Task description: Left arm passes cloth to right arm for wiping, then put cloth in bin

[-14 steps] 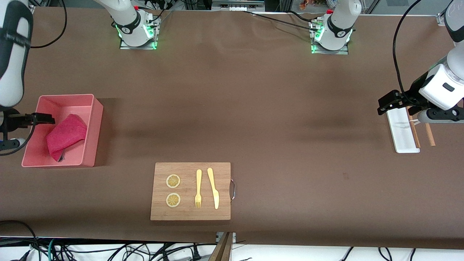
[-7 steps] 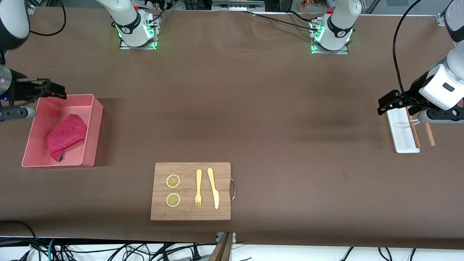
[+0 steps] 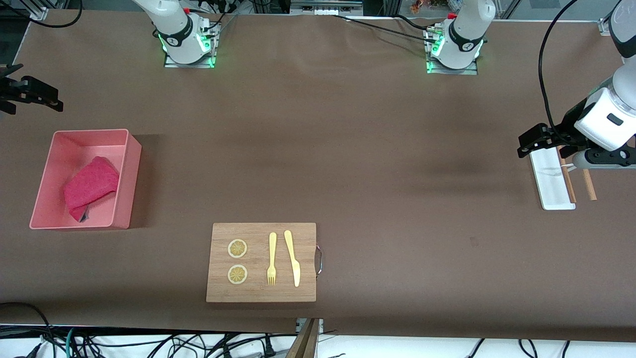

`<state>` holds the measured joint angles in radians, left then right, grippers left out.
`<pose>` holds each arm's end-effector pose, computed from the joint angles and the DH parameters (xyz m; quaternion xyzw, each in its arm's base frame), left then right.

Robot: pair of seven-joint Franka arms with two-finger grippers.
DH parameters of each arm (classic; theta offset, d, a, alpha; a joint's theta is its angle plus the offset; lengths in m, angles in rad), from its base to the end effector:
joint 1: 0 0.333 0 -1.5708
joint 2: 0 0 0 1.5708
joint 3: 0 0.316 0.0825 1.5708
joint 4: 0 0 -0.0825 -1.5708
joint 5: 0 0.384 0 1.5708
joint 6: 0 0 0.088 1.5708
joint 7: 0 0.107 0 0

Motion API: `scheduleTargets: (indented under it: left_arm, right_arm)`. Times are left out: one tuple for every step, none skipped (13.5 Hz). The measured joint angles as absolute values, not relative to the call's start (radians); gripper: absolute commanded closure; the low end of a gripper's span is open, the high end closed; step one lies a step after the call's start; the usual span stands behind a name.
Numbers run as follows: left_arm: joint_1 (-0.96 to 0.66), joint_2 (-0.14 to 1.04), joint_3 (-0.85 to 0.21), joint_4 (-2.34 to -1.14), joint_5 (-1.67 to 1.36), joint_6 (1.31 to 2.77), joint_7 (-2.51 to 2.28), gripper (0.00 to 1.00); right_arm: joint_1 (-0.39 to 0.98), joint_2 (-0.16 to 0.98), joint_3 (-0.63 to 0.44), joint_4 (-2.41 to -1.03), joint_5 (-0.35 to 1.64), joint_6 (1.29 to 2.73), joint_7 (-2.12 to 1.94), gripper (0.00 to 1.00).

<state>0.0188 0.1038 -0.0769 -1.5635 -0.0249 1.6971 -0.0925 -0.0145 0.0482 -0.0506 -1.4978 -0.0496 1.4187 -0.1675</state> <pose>0.5950 -0.0348 0.5798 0.9996 0.0188 0.0138 0.0174 0.5516 -0.0411 0.6195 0.9964 0.0488 -0.0661 0.0184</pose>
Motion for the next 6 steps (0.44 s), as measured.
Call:
scheduleTargets:
  left_arm:
    - [0.019,0.104,-0.077,-1.563,-0.025,1.697,-0.092,0.0]
    - [0.019,0.104,-0.077,-1.563,-0.025,1.697,-0.092,0.0]
    - [0.019,0.104,-0.077,-1.563,-0.025,1.697,-0.092,0.0]
    - [0.019,0.104,-0.077,-1.563,-0.025,1.697,-0.092,0.0]
    - [0.019,0.104,-0.077,-1.563,-0.025,1.697,-0.092,0.0]
    - [0.019,0.104,-0.077,-1.563,-0.025,1.697,-0.092,0.0]
  right_arm:
    - [-0.021,0.046,-0.033,-1.505,-0.05,1.419,-0.162,0.0]
    - [-0.026,0.044,-0.016,-1.509,-0.05,1.419,-0.146,0.0]
    - [-0.026,0.044,-0.006,-1.511,-0.05,1.419,-0.121,0.0]
    - [-0.027,0.044,0.0,-1.511,-0.05,1.419,-0.105,0.0]
    - [-0.027,0.044,0.004,-1.511,-0.05,1.419,-0.096,0.0]
    - [-0.027,0.044,0.006,-1.511,-0.05,1.419,-0.094,0.0]
